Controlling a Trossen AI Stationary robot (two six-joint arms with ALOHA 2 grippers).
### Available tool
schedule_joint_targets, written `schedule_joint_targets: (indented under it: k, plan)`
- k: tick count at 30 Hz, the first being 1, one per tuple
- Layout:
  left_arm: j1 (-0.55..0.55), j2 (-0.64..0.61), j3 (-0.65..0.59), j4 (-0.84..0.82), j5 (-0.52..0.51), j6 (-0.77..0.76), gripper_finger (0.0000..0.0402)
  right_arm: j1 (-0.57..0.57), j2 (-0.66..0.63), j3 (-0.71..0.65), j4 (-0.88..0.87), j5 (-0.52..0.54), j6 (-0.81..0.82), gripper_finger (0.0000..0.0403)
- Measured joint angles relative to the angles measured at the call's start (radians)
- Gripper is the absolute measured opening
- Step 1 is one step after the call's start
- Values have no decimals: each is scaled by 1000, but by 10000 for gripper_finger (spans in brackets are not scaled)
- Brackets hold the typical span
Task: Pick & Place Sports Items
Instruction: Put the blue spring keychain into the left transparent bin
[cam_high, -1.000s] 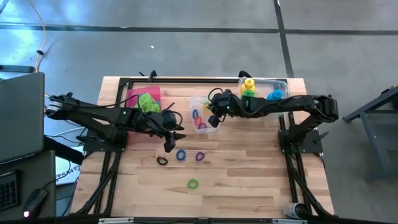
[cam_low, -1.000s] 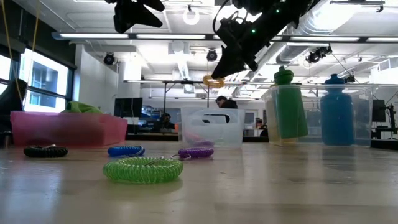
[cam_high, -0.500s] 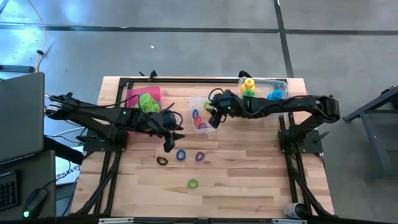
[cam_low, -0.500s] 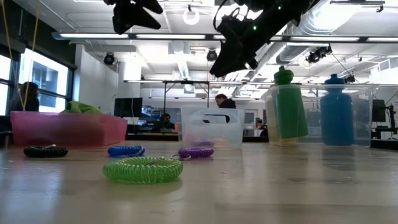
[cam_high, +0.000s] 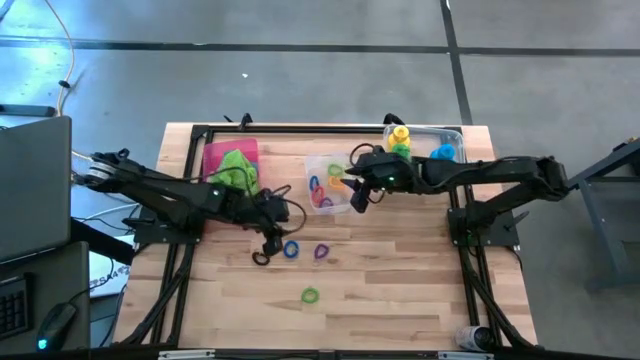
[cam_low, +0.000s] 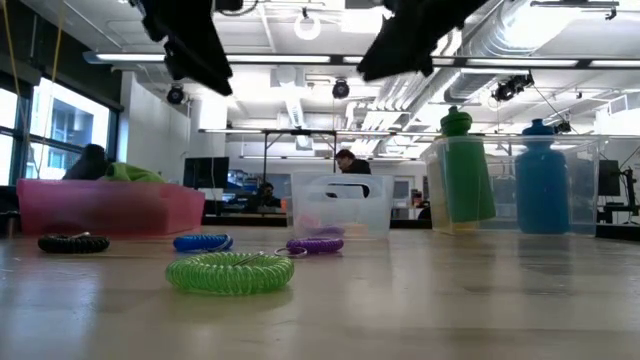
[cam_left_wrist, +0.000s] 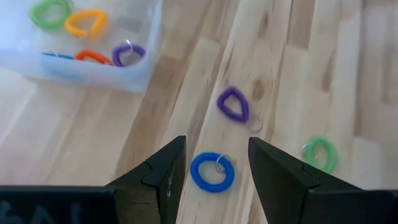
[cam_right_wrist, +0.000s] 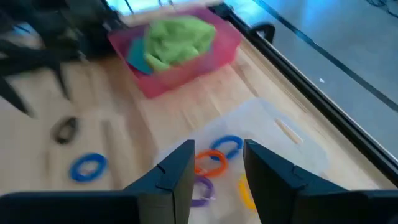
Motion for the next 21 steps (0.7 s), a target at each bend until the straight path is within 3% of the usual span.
schedule_joint_targets:
  k: [15, 21]
  plan:
    - [-13, 225, 0, 8, 47, 26, 170, 120, -217, 0, -259, 3, 195, 128]
    - [25, 290, 0, 17, 146, 83, 170, 164, -270, 0, -341, 4, 262, 128]
